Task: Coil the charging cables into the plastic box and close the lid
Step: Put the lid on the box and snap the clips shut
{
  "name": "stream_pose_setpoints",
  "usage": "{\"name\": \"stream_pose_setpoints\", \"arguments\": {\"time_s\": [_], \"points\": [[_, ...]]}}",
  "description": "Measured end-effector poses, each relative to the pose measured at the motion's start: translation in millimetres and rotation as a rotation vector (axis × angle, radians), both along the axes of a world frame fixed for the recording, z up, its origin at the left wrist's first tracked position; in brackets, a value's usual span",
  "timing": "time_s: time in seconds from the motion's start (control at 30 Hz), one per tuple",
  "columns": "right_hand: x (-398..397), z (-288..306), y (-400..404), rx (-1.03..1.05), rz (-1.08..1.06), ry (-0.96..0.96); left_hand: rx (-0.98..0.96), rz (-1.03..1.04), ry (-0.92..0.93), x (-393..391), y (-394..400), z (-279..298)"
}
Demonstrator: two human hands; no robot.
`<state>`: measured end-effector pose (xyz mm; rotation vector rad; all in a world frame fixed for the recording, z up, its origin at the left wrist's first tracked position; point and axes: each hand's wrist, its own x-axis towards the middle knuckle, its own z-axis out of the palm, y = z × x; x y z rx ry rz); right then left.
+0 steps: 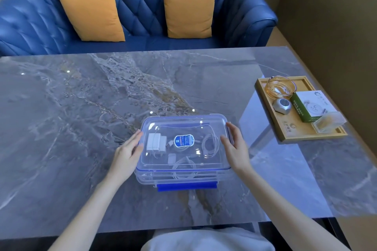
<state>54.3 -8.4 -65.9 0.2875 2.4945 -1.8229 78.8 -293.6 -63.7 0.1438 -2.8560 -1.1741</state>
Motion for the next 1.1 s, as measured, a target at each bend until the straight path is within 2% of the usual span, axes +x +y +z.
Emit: {"name": "stream_pose_setpoints", "arguments": {"time_s": [0.13, 0.57, 0.83, 1.1], "points": [[6, 1, -1, -0.01, -0.008, 0.0, 0.077, 0.101, 0.002, 1, 10, -2], [0, 1, 10, 0.187, 0.13, -0.003, 0.02, 0.173, 0.034, 23, 20, -6], [5, -1, 14, 0.179, 0.09, 0.007, 0.083, 0.212, 0.115, 27, 31, 0], [-1, -1, 10, 0.272, 0.094, 0.011, 0.105, 0.25, 0.089, 27, 31, -2]]}}
